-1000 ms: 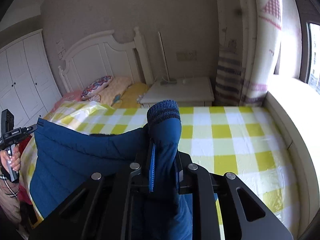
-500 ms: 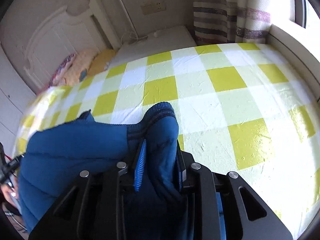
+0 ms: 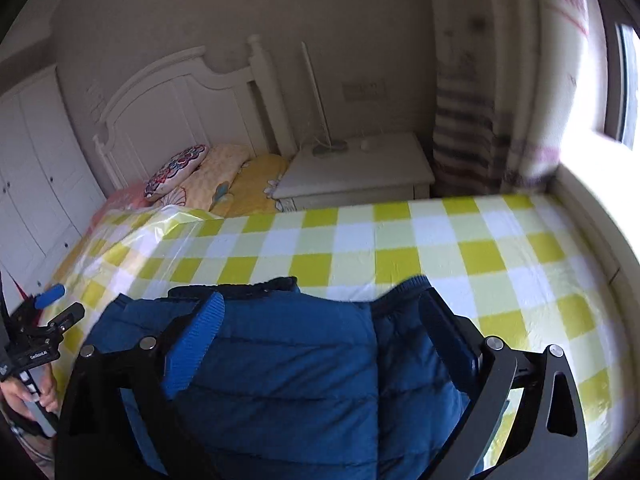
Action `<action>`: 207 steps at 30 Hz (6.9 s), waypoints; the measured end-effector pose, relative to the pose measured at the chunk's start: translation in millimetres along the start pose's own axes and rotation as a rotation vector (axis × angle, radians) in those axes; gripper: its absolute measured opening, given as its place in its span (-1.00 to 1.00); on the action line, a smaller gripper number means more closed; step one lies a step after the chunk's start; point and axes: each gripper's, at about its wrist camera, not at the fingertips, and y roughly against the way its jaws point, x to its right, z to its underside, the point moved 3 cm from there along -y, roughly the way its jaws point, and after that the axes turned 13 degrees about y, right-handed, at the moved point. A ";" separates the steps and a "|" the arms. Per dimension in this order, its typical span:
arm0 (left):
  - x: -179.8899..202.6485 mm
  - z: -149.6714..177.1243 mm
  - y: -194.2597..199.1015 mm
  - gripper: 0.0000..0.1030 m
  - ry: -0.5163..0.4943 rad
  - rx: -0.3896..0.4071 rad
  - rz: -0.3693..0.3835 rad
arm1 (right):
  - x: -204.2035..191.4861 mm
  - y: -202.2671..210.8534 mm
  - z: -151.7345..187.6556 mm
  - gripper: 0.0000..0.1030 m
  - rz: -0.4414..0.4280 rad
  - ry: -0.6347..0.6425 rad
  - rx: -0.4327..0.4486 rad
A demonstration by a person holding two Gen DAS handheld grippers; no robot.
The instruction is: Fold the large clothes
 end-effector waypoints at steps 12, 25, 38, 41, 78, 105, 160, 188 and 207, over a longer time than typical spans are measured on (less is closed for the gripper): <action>39.7 19.3 -108.3 0.96 0.015 -0.202 -0.112 | -59.1 -123.2 43.0 0.53 -0.032 0.162 -0.299; 24.8 30.1 -119.7 0.96 0.109 -0.188 -0.044 | -55.9 -130.1 52.0 0.67 0.002 0.126 -0.301; 23.2 31.4 -119.7 0.96 0.121 -0.196 -0.031 | 10.5 -98.5 43.4 0.79 0.074 0.001 -0.274; 22.3 31.1 -119.9 0.96 0.128 -0.198 -0.024 | 36.3 -112.9 65.0 0.79 -0.053 -0.117 -0.327; -58.6 26.2 -86.0 0.95 0.313 -0.206 -0.098 | 14.9 -83.2 91.5 0.91 -0.023 -0.076 -0.309; -74.4 39.3 -97.1 0.95 0.400 -0.231 -0.038 | -0.3 -94.8 38.4 0.88 0.084 -0.025 -0.259; -46.8 107.9 34.3 0.95 0.249 0.011 -0.105 | -7.4 32.8 139.7 0.90 0.024 0.069 -0.161; -57.5 175.0 82.1 0.92 0.142 -0.058 -0.142 | 10.0 65.8 196.1 0.90 0.020 0.057 -0.173; -19.4 203.7 111.9 0.96 0.015 -0.024 -0.015 | -76.9 86.4 196.5 0.90 -0.039 0.275 -0.118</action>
